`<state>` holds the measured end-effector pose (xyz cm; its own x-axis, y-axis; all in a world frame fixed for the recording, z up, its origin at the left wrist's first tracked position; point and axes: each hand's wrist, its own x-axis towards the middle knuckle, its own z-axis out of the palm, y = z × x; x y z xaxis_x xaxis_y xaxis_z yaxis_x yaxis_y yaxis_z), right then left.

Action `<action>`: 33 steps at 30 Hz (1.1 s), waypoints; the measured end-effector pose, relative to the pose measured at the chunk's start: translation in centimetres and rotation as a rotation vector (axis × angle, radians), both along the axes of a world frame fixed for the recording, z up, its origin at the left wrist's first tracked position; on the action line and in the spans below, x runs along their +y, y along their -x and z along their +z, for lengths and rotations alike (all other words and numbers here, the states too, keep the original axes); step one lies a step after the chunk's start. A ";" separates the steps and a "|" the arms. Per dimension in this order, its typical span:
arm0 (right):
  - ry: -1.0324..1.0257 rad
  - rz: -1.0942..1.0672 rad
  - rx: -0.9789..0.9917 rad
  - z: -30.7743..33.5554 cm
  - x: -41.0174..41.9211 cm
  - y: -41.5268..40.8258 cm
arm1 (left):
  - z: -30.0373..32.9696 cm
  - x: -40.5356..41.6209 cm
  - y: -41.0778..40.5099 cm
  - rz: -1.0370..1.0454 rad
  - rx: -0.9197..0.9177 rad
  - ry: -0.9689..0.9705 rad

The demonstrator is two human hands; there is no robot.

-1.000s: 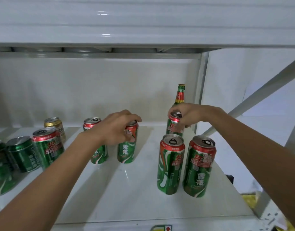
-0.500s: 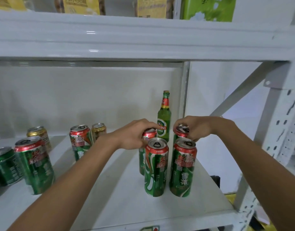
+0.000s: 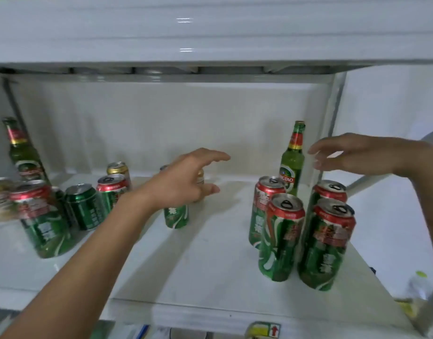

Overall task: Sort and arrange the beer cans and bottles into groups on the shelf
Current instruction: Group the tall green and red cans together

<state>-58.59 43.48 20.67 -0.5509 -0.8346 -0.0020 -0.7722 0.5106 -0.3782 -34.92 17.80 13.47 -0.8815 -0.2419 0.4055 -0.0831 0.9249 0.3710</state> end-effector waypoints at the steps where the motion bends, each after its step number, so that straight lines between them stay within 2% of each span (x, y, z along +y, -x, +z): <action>1: 0.095 0.025 0.013 0.3 -0.7 -1.2 | 0.3 -1.2 -2.1 0.064 0.056 0.033; 3: 0.247 0.113 -0.005 0.4 -2.8 -4.3 | 0.6 -4.0 -6.2 0.213 0.119 0.086; 6: 0.296 0.245 -0.007 -0.4 -7.4 -8.9 | 0.2 -7.8 -10.2 0.387 0.047 0.110; 9: 0.256 0.303 0.060 -2.2 -13.4 -12.2 | -1.0 -10.1 -11.6 0.395 -0.108 0.082; 12: 0.172 0.258 0.145 -5.3 -19.4 -14.1 | -2.4 -11.5 -12.0 0.358 -0.156 0.046; 16: 0.236 0.139 -0.045 -10.2 -24.1 -15.1 | -4.4 -12.1 -11.9 0.365 -0.091 -0.001; 20: 0.538 0.034 -0.227 -14.9 -25.1 -15.6 | -5.7 -11.8 -11.8 0.445 0.092 -0.166; 23: 0.634 -0.032 -0.330 -16.5 -25.2 -16.4 | -6.7 -11.0 -11.7 0.475 0.225 -0.256; 27: 0.732 -0.101 -0.345 -16.0 -23.8 -17.2 | -6.5 -10.3 -11.2 0.446 0.318 -0.317; 33: 0.821 -0.245 -0.209 -15.6 -16.7 -19.3 | -4.9 -9.1 -8.8 0.261 0.416 -0.358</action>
